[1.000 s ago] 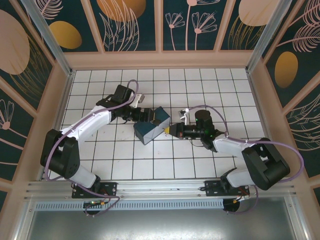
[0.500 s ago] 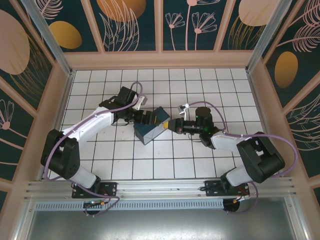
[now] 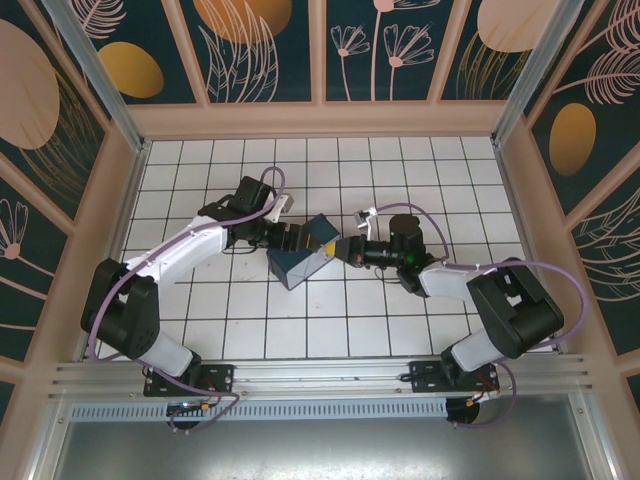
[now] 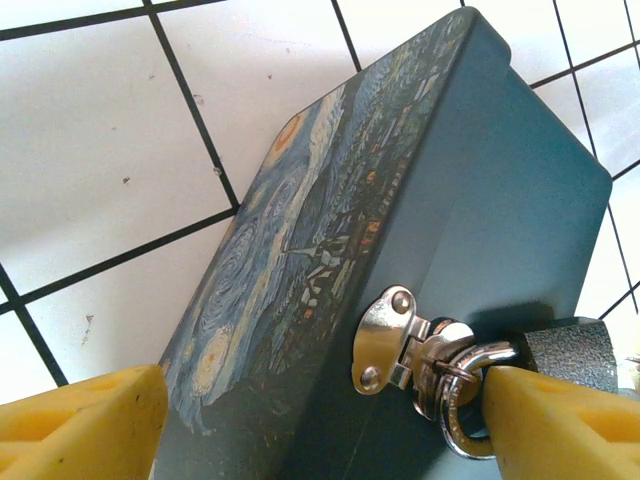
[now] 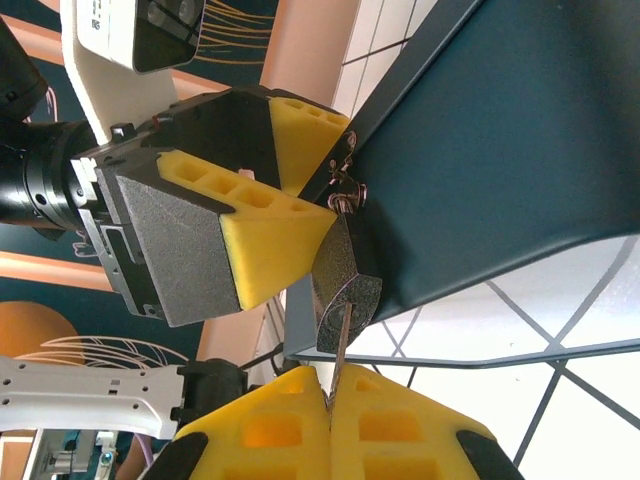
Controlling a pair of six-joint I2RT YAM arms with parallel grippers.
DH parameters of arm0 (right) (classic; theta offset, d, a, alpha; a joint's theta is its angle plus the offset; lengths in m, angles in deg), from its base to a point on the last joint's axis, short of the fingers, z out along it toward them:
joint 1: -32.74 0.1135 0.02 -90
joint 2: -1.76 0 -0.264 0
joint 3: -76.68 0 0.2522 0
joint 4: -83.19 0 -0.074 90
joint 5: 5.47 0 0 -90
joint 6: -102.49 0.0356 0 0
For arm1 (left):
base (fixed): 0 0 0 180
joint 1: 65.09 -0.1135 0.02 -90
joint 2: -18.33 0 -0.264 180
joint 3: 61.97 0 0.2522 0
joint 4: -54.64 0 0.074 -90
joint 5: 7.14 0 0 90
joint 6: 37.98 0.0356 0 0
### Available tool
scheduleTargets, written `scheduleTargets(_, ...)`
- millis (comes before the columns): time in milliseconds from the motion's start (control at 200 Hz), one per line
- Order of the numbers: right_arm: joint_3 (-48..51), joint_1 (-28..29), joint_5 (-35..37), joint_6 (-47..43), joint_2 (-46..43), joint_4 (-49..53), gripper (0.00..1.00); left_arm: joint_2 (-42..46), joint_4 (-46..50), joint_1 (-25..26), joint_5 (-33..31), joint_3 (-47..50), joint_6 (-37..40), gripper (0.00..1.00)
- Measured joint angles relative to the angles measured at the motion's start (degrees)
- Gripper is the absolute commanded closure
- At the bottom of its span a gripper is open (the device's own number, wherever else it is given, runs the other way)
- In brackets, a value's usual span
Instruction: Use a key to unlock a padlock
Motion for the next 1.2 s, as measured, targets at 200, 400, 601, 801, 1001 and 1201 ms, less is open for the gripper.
scheduleTargets(200,0.2,1.0,-0.1,0.2,0.4,-1.0,1.00,0.0,0.0,-0.1,-0.2,0.0,0.2,0.19)
scheduleTargets(400,0.9,1.1,-0.4,0.4,0.7,-2.1,1.00,0.0,-0.5,-0.1,0.0,0.3,0.5,0.20)
scheduleTargets(601,0.5,1.1,-1.9,0.3,1.9,-2.5,1.00,0.0,-0.8,-0.2,0.0,0.4,0.6,0.20)
scheduleTargets(801,0.4,1.2,-2.1,0.2,1.9,-2.3,1.00,0.0,-0.3,-0.8,-0.1,0.4,0.5,0.08)
scheduleTargets(1001,0.4,1.7,-1.8,0.2,1.9,-2.1,1.00,-0.1,0.5,-0.9,-0.3,-0.1,0.3,0.07)
scheduleTargets(1201,-0.1,4.4,-1.7,0.2,1.9,-1.6,1.00,-0.2,0.3,-0.9,-0.3,-0.3,-0.7,0.07)
